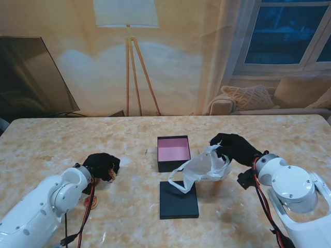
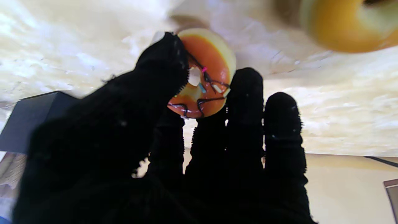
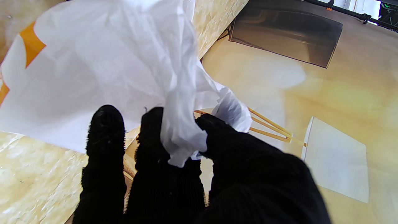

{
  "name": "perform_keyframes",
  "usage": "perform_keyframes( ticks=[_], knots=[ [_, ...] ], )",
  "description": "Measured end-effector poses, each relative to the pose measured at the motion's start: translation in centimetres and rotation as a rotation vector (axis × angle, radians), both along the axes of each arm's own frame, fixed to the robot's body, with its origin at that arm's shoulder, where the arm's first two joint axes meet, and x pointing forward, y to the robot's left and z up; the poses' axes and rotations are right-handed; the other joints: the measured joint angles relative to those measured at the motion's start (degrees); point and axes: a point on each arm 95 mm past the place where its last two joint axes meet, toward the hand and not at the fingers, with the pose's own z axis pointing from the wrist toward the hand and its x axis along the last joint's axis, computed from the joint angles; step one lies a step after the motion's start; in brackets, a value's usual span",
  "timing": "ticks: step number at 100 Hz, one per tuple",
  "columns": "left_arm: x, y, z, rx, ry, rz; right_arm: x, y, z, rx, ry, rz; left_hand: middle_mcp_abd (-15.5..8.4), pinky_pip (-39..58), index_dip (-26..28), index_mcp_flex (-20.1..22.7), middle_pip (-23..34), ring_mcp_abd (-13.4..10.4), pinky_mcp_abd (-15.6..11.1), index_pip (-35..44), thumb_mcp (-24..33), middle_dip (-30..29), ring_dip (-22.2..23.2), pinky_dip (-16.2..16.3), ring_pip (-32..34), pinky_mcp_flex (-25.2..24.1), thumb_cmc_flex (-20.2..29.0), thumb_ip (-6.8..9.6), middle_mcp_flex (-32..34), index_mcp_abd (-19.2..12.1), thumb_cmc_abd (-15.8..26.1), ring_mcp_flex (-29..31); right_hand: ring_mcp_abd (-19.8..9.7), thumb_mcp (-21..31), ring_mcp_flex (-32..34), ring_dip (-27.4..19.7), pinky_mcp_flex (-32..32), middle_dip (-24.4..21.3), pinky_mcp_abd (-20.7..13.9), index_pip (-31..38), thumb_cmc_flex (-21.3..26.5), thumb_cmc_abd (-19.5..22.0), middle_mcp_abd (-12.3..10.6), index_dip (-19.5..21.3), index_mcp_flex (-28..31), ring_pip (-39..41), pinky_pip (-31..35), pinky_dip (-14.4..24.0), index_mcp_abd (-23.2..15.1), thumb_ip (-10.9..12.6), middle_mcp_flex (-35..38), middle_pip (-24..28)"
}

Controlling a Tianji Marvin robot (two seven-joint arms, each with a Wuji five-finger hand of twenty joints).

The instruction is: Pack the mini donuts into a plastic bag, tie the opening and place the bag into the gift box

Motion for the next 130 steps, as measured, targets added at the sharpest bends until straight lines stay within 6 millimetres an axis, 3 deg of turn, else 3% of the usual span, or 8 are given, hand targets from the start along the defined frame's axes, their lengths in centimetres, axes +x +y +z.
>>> perform_keyframes(
  ticks=[11,29,54,100,130],
  knots=[
    [-0.1,-0.8,0.9,-0.039,0.004,-0.035,0.0,0.0,0.0,-0.002,0.0,-0.001,0.0,0.1,-1.4,0.8,-0.6,0.0,0.2,-0.1,0.0,-0.9,-2.3,0.0,0.0,1.5,0.0,-0.01,1.9,0.2,0.0,1.6,0.0,0.0,0.0,0.0,0.0,0.0,0.0,0.0,0.0,0.0,0.0,0.0,0.0,0.0,0.0,0.0,0.0,0.0,0.0,0.0],
    [-0.2,-2.1,2.7,-0.047,0.006,-0.096,-0.1,0.0,0.0,-0.002,0.0,-0.002,0.0,0.4,-1.5,1.4,-0.6,0.0,0.7,-0.5,0.0,-1.3,-2.5,0.0,0.0,2.2,0.8,-0.01,2.6,0.4,0.4,2.2,0.0,0.0,0.0,0.0,0.0,0.0,0.0,0.0,0.0,0.0,0.0,0.0,0.0,0.0,0.0,0.0,0.0,0.0,0.0,0.0],
    [-1.0,-4.4,5.9,-0.191,-0.006,-0.157,0.0,0.1,0.0,0.0,0.003,0.0,-0.2,1.6,-1.5,1.5,-0.6,0.0,0.9,-0.5,0.8,-1.3,-2.5,0.0,0.1,2.7,2.7,0.16,2.6,0.4,1.7,2.6,0.0,0.0,0.0,0.0,0.0,0.0,0.0,0.0,0.0,0.0,0.0,0.0,0.0,0.0,0.0,0.0,0.0,0.0,0.0,0.0],
    [-1.5,-13.6,10.7,-0.462,0.157,-0.333,0.1,0.2,0.1,0.001,0.005,0.002,-0.2,2.9,-1.4,1.4,-0.6,0.1,1.4,-0.6,0.8,-1.3,-2.5,0.2,0.6,2.6,3.3,0.18,2.6,0.8,3.0,2.6,0.0,0.0,0.0,0.0,0.0,0.0,0.0,0.0,0.0,0.0,0.0,0.0,0.0,0.0,0.0,0.0,0.0,0.0,0.0,0.0],
    [-1.7,-19.6,12.5,-0.506,0.272,-0.426,0.1,0.3,0.0,0.004,0.002,-0.003,0.2,2.9,-0.8,1.4,-0.5,0.3,1.6,-0.6,0.8,-1.2,-2.5,0.6,0.6,2.1,3.6,0.18,2.6,1.5,3.0,2.6,0.0,0.0,0.0,0.0,0.0,0.0,0.0,0.0,0.0,0.0,0.0,0.0,0.0,0.0,0.0,0.0,0.0,0.0,0.0,0.0]
  ],
)
